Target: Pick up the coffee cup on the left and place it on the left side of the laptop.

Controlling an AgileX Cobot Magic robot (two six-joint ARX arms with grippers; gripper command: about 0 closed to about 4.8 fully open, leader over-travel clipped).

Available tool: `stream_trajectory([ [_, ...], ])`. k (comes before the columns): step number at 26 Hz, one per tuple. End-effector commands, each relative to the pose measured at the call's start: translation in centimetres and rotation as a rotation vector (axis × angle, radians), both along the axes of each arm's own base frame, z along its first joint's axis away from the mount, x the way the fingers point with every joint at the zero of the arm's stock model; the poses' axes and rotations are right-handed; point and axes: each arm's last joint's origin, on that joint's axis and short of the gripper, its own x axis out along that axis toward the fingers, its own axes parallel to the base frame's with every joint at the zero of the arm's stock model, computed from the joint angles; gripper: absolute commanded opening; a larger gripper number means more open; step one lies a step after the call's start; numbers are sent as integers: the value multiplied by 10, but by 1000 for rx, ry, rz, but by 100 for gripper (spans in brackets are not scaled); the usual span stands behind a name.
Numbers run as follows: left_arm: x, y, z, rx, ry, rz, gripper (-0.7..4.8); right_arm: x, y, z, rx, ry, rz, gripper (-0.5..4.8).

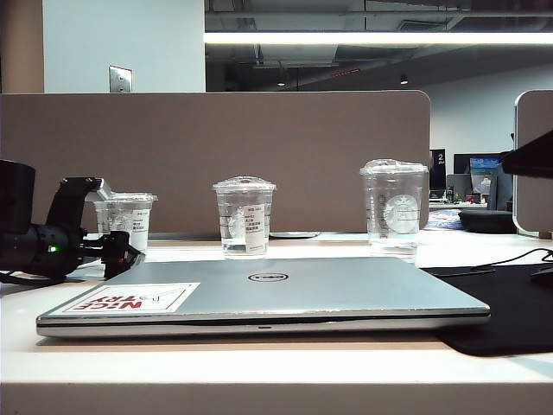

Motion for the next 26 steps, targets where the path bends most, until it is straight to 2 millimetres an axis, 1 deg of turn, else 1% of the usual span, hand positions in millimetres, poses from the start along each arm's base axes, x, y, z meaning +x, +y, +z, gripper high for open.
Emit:
stream_trajectory([
  [1, 3, 0, -12, 9, 45, -3, 479, 0, 0, 0, 10, -10, -1, -4],
  [5, 9, 0, -10, 10, 32, -3, 479, 0, 0, 0, 11, -10, -1, -4],
  [7, 11, 0, -9, 10, 29, -3, 423, 0, 0, 0, 10, -10, -1, -4],
  [8, 11, 0, -9, 10, 29, -2, 358, 0, 0, 0, 11, -10, -1, -4],
  [9, 11, 0, -9, 10, 30, -3, 339, 0, 0, 0, 10, -10, -1, -4],
  [10, 11, 0, -10, 10, 38, -2, 307, 0, 0, 0, 11, -10, -1, -5],
  [12, 10, 0, -11, 10, 47, -3, 270, 0, 0, 0, 11, -10, -1, -4],
  [20, 10, 0, -11, 4, 53, -24, 268, 0, 0, 0, 11, -11, -1, -4],
  [26, 10, 2, -9, -58, 58, -44, 268, 0, 0, 0, 11, -10, -1, -4],
])
